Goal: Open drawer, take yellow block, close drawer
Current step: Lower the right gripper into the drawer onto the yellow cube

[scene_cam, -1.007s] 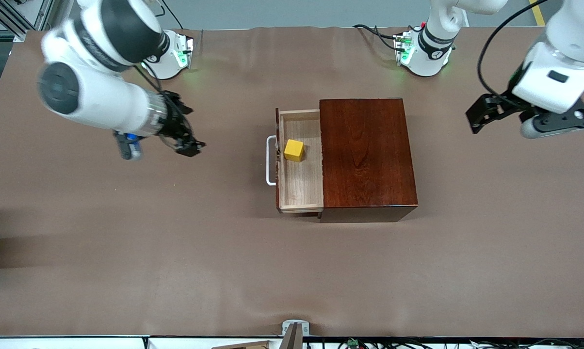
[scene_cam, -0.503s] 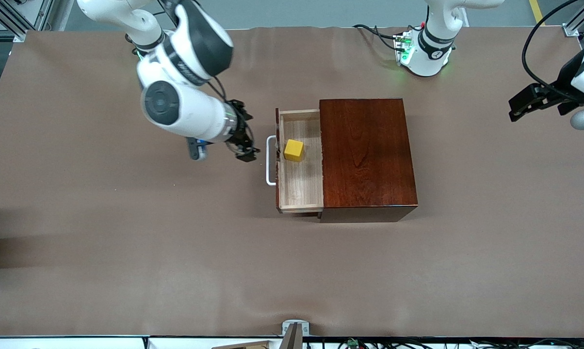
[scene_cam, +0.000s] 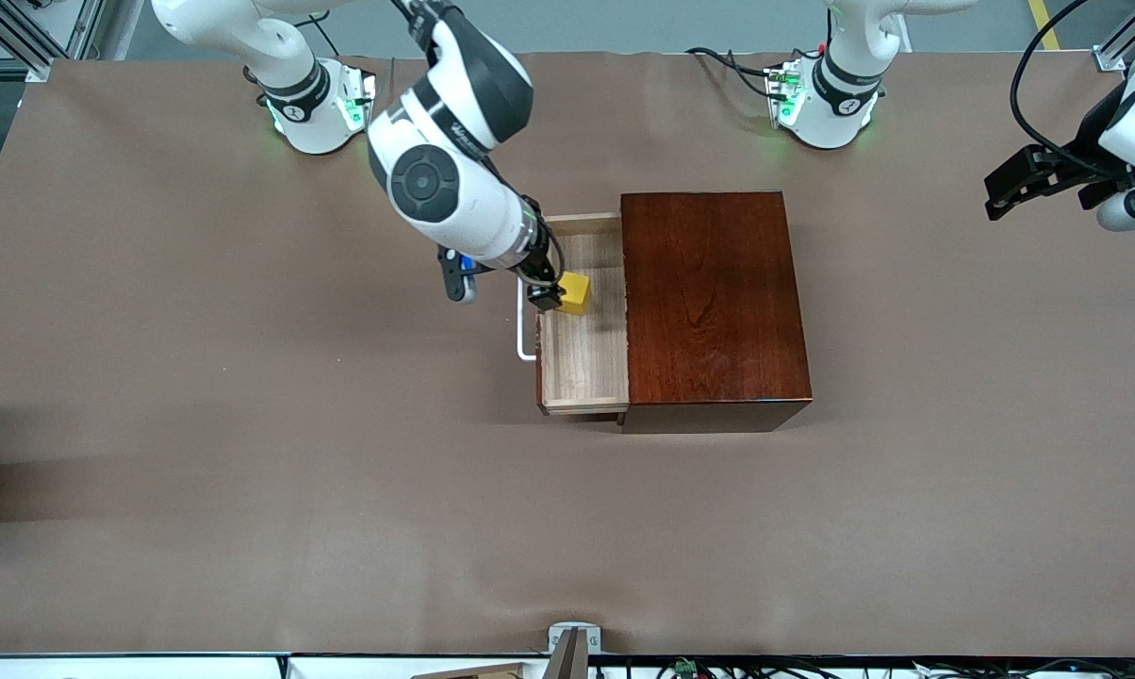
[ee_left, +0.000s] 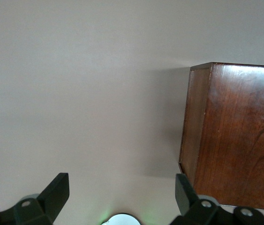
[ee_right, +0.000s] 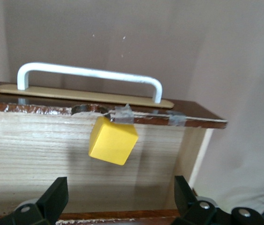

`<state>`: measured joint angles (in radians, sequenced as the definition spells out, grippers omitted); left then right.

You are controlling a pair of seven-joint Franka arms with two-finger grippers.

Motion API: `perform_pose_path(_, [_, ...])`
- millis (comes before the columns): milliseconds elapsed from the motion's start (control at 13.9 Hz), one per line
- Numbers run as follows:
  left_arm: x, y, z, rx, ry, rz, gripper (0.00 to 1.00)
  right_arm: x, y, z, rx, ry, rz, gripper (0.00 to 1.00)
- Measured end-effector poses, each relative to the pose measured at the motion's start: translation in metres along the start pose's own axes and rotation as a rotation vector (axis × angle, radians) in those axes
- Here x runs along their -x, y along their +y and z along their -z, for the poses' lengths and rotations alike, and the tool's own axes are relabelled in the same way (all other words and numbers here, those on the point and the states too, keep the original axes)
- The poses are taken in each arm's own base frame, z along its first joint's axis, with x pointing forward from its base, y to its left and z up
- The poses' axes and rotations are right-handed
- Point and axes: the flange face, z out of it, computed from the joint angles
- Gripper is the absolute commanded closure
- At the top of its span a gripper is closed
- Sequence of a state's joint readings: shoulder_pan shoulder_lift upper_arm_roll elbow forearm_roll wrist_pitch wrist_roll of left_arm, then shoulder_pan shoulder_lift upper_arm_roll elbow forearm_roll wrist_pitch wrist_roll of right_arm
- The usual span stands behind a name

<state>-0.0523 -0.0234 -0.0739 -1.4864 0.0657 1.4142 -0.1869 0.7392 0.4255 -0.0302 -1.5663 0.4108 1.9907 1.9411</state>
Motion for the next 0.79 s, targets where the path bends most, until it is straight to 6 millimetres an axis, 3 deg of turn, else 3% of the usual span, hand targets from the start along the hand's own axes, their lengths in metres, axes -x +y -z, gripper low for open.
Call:
perform_pose_path(432, [0.002, 0.011, 0.001, -0.001, 0.005, -0.021, 0.0, 0.009, 0.004, -0.054, -0.012, 0.16, 0.032, 0.0])
perform_pose_path(719, [0.004, 0.02, 0.002, -0.002, 0.006, -0.037, 0.0, 0.011, -0.002, -0.066, -0.06, 0.164, 0.007, 0.0])
perform_pose_path(791, [0.005, 0.023, 0.002, -0.002, 0.006, -0.044, 0.0, 0.01, -0.003, -0.07, -0.061, 0.165, 0.002, 0.35])
